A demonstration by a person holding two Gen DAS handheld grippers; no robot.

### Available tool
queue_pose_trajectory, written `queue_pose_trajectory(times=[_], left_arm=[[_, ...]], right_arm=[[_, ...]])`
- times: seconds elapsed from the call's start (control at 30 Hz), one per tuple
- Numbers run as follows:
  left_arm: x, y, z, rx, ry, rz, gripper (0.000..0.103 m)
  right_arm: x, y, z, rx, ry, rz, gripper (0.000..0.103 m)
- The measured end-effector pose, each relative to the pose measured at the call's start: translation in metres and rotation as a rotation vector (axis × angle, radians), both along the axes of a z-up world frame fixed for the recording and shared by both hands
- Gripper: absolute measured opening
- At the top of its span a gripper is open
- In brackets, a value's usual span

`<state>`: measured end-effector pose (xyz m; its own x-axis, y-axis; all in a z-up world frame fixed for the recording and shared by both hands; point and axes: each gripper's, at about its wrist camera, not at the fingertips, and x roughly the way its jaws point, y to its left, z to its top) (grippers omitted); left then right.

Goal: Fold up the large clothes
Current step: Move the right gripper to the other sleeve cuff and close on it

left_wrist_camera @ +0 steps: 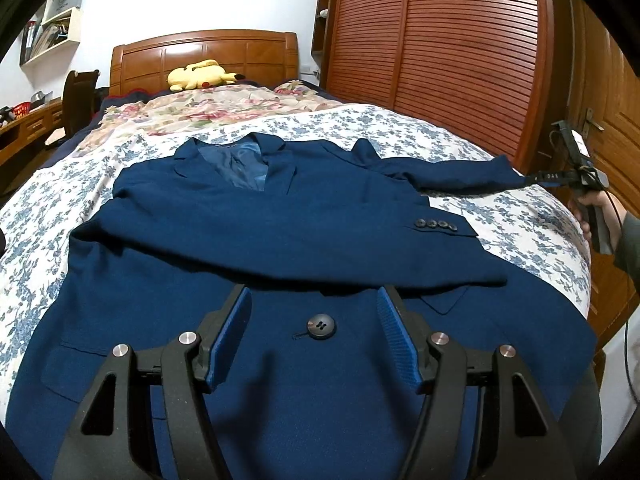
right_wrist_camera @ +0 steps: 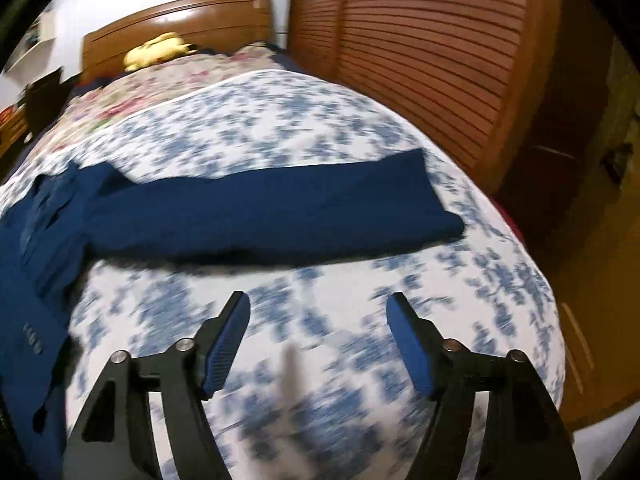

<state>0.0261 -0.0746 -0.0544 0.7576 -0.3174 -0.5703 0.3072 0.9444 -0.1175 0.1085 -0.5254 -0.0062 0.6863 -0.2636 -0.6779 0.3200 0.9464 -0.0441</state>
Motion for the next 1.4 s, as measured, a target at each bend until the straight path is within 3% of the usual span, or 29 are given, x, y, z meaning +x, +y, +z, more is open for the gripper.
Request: queue_pose_trajectory(times=[0.47,0.97,1.0,1.03,1.1,1.2,1.4], left_arm=[[0.008,-0.001,-0.004,0.000,0.017,-0.004,0.066],[0.013,-0.004,-0.010,0.011,0.041,-0.013,0.066],[0.014,-0.004,-0.011,0.009,0.042,-0.012,0.066],[0.014,-0.004,-0.011,0.008,0.043,-0.012,0.066],[0.014,-0.004,-0.011,0.007,0.044,-0.013,0.066],[0.014,-0.004,-0.010,0.008,0.044,-0.014,0.066],[0.014,-0.004,-0.008,0.004,0.039,-0.016,0.066]], right_arm=[[0.044,-0.079,-0.003,0.086,-0.001,-0.185,0.073],[0.084,-0.100,-0.027,0.198,0.026,-0.234,0.073],[0.087,-0.100,-0.028,0.199,0.027,-0.232,0.065],[0.089,-0.100,-0.029,0.201,0.032,-0.225,0.043],[0.096,-0.098,-0.032,0.200,0.071,-0.202,0.008],[0.100,-0.086,-0.029,0.159,0.084,-0.159,0.004],[0.094,-0.051,0.006,0.113,0.011,-0.064,0.003]])
